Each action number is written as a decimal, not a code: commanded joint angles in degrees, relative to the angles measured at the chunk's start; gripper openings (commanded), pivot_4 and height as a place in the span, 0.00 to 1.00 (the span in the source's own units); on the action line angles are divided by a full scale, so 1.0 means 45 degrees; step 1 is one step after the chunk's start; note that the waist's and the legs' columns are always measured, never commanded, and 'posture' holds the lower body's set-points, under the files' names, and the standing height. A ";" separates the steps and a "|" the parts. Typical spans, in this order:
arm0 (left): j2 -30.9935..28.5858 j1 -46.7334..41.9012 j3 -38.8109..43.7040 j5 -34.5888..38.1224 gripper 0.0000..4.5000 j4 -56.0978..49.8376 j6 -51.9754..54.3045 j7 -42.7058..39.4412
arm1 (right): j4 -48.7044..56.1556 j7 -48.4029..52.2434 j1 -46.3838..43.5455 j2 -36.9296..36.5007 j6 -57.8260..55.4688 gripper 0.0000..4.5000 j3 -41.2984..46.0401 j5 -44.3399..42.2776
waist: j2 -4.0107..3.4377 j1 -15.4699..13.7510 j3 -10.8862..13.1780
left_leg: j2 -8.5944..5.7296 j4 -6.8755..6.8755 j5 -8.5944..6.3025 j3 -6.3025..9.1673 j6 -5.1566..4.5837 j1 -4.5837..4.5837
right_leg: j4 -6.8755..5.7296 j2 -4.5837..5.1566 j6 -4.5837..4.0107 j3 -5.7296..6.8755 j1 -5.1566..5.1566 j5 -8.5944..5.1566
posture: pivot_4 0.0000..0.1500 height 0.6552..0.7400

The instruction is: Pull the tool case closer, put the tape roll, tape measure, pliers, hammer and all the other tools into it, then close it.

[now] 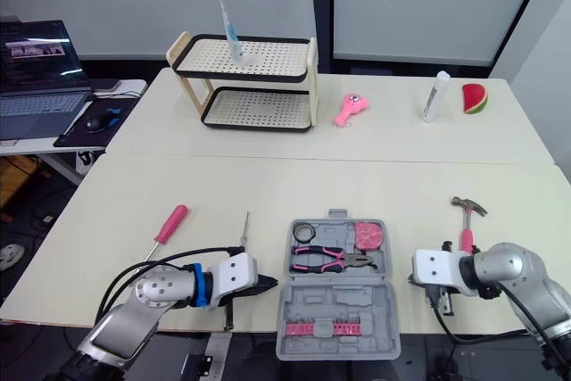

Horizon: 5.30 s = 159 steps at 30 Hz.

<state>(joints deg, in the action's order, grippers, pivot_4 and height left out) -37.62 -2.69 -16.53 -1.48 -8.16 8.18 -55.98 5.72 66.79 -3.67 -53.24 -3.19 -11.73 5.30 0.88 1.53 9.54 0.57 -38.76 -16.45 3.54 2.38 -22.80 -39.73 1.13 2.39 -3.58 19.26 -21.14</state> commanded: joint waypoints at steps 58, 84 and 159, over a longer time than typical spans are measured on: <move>0.3025 -0.4273 -0.1347 -0.1699 0.00 0.4802 -0.1613 0.0690 | -0.2816 -0.2111 -0.3224 0.2900 -0.0160 0.00 -0.1123 0.1575 | 0.0013 -0.0074 -0.0050 | -0.0019 -0.0036 0.0003 -0.0011 0.0001 0.0033 | -0.0041 0.0002 0.0001 0.0029 -0.0021 0.0001 | 1.00 1.00; 0.3101 -0.4679 -0.1203 -0.1904 0.00 0.5648 -0.2024 0.1070 | -0.2919 -0.2061 -0.3225 0.2936 -0.0300 0.00 -0.1091 0.1780 | 0.0011 -0.0074 -0.0052 | -0.0019 -0.0035 0.0003 -0.0012 0.0001 0.0035 | -0.0042 0.0002 0.0001 0.0031 -0.0021 0.0001 | 1.00 1.00; -0.2945 0.5763 1.2949 0.5676 1.00 0.5372 0.2000 -0.1864 | -0.0068 0.1474 0.4129 -0.2652 -0.1948 0.99 0.9608 -0.3678 | -0.0011 0.0059 -0.0017 | 0.0015 0.0141 0.0000 -0.0062 0.0001 0.0077 | 0.0069 0.0041 -0.0001 -0.0048 -0.0016 -0.0002 | 1.00 1.00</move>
<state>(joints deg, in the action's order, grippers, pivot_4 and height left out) -51.20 22.49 39.06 22.91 16.49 17.72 -65.31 4.44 73.32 16.44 -63.70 -13.88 31.50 -11.18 0.83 1.79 9.46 0.64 -38.12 -16.45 3.25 2.39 -22.45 -39.42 1.32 2.39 -3.80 19.19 -21.15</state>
